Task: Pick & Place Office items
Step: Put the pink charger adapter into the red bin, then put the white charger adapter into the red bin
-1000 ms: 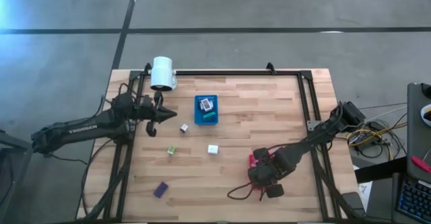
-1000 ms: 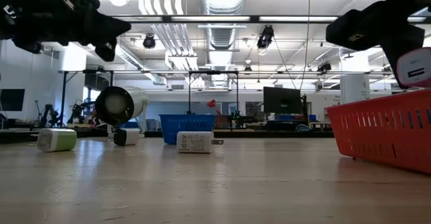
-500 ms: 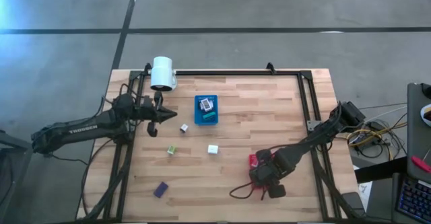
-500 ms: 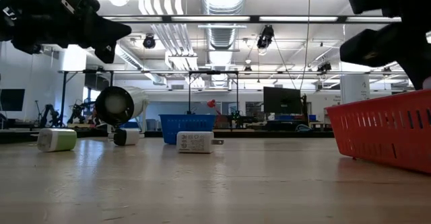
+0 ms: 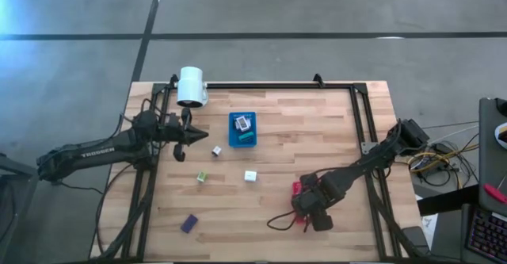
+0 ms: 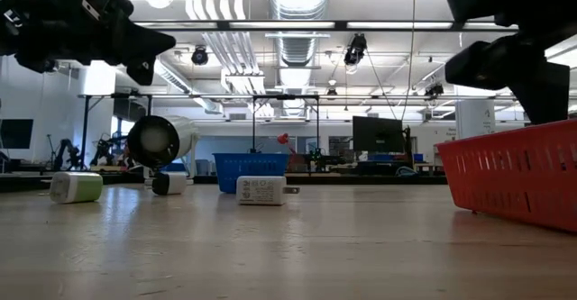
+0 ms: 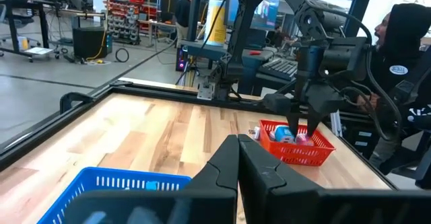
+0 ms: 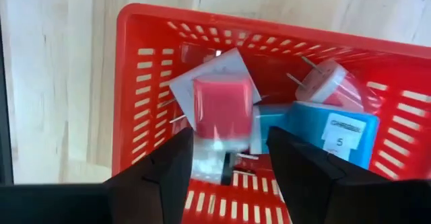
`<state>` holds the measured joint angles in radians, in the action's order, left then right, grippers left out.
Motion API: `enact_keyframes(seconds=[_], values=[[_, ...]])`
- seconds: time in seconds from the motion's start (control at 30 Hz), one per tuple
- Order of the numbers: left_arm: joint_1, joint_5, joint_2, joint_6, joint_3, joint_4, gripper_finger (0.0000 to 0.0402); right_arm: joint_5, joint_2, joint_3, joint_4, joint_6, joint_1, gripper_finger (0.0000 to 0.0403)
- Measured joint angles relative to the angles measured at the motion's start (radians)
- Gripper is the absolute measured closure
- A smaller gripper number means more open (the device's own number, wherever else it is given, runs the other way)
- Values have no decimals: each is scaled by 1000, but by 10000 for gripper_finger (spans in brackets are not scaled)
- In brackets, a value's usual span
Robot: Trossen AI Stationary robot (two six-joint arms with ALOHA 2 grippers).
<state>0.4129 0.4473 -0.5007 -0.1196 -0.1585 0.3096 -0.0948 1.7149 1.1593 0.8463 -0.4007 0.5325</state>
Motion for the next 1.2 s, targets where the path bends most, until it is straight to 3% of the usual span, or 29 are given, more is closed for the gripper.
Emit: enact_keyframes(seconds=[0.33,0.7,0.93,1.2], values=[[-1,0,0,11,0,-12,396,-1,-61,30,-1,133,-3,227],[0,-2,-6,42,0,-15,396,106,-392,-25,-292,476,-108,321],[0,-2,-8,42,0,-17,396,104,-688,-205,-541,522,-250,370],[0,0,-8,60,0,-19,396,78,-1029,-498,-726,487,-487,394]])
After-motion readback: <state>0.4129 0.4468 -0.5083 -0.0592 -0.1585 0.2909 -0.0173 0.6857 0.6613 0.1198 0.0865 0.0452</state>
